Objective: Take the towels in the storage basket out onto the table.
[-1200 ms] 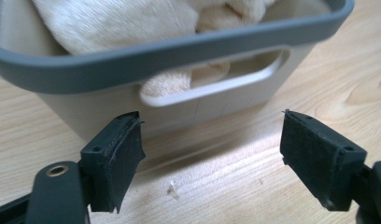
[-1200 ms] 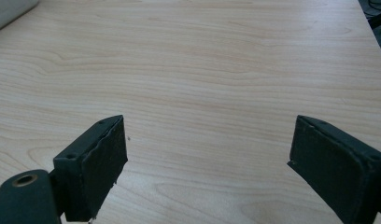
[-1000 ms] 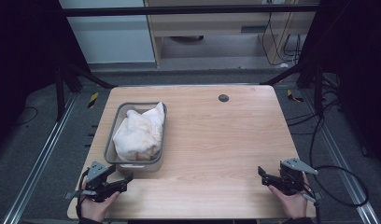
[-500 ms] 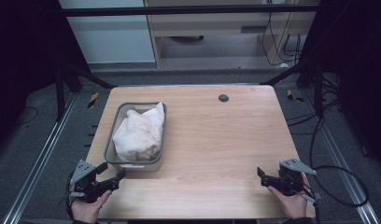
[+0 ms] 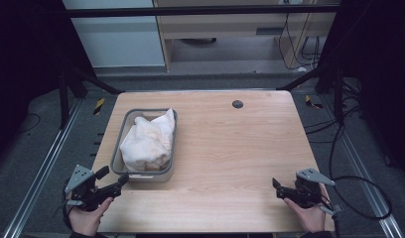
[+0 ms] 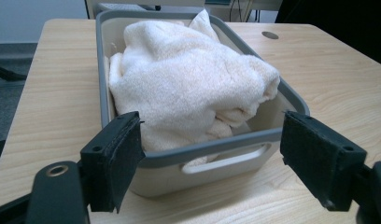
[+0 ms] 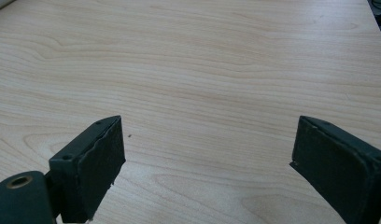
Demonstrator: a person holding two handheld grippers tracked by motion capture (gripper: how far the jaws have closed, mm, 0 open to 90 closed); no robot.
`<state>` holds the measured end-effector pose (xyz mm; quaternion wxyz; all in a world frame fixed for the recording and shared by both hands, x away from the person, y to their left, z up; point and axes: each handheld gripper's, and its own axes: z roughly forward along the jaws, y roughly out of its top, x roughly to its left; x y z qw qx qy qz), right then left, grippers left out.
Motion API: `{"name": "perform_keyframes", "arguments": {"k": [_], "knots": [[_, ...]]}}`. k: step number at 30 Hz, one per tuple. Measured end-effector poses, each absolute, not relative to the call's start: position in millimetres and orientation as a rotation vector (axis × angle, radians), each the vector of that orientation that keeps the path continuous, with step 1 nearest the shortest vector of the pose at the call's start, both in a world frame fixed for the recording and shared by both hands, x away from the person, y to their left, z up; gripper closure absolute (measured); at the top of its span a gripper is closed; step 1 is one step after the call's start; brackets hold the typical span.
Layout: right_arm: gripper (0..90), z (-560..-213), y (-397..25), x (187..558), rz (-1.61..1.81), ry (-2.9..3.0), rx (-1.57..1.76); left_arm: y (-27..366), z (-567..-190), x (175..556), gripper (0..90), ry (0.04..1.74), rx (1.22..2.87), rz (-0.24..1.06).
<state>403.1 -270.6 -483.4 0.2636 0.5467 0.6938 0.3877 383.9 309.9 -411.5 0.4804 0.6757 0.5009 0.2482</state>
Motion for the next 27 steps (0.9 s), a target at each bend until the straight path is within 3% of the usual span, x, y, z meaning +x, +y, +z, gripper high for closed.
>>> {"name": "perform_keyframes", "arguments": {"k": [27], "knots": [[8.4,-486.1,-268.9,402.8,1.018,1.893,1.473,278.5,-380.6,435.9,20.1,1.189,1.727,0.555]]}}
